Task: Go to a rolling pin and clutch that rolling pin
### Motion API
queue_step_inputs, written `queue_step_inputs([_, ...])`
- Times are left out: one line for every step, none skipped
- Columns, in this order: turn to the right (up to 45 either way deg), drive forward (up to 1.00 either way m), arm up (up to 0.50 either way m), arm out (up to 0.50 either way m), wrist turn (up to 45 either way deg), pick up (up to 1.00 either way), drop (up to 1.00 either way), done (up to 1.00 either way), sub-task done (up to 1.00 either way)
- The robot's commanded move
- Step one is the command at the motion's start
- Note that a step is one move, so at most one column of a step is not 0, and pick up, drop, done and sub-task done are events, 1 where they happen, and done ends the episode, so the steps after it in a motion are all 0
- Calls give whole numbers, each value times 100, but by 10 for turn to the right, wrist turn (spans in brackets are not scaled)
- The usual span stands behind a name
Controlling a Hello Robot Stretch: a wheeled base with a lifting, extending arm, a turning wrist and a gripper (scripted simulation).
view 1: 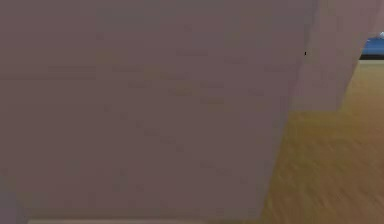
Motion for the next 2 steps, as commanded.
queue_step_inputs([450, 0, 0, 0, 0, 0, 0, 0, 0])
queue_step_inputs([210, 0, 0, 0, 0, 0, 0, 0, 0])
